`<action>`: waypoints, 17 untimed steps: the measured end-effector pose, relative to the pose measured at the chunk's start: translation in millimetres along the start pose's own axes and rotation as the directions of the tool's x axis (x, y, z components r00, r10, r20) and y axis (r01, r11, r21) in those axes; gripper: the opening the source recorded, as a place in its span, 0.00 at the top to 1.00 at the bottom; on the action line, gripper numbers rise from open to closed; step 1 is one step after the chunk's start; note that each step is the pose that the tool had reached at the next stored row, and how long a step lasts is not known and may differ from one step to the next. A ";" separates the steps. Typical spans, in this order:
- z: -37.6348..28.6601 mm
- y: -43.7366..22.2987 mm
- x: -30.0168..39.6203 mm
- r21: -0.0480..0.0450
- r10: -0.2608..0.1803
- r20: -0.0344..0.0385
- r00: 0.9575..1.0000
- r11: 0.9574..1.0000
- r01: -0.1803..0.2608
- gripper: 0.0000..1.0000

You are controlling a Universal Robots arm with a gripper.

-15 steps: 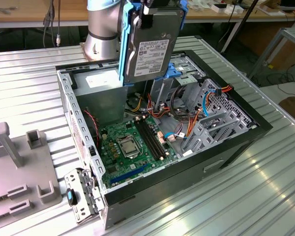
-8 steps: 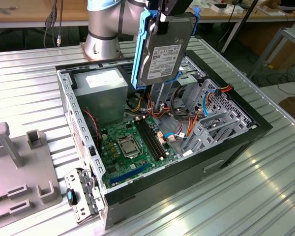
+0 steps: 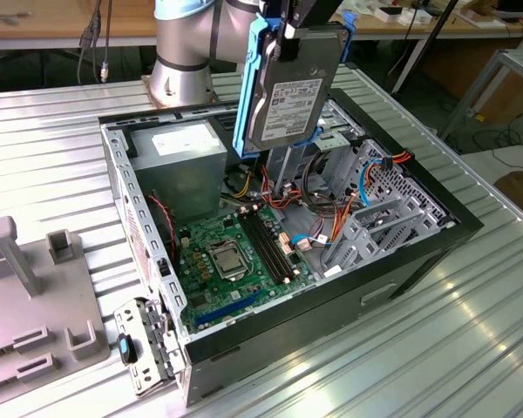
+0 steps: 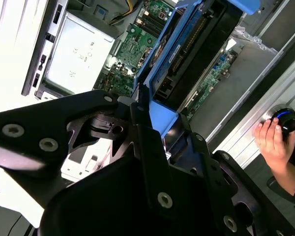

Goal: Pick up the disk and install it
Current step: 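Insert the disk into the insertion slot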

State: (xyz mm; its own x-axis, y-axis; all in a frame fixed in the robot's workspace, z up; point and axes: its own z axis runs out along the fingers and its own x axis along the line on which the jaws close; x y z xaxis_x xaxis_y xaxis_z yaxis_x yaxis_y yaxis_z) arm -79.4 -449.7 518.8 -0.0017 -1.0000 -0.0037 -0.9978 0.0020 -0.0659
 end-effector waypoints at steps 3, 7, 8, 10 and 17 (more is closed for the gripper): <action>0.0 -0.3 0.0 0.000 0.000 0.000 1.000 1.000 0.000 0.63; 0.1 -1.6 -0.1 0.000 0.000 0.000 1.000 1.000 0.000 0.63; 0.2 -3.2 -0.1 0.000 0.000 0.000 1.000 1.000 0.000 0.63; 0.5 -7.0 0.0 0.000 0.000 0.000 1.000 1.000 0.000 0.63; 1.7 -10.6 12.9 0.000 0.000 -0.001 1.000 1.000 0.000 0.63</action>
State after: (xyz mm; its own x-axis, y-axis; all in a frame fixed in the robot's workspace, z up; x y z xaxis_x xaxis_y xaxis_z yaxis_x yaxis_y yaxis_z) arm -68.7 -462.6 517.7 -0.0019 -1.0000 -0.0031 -0.9978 0.0021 -0.0660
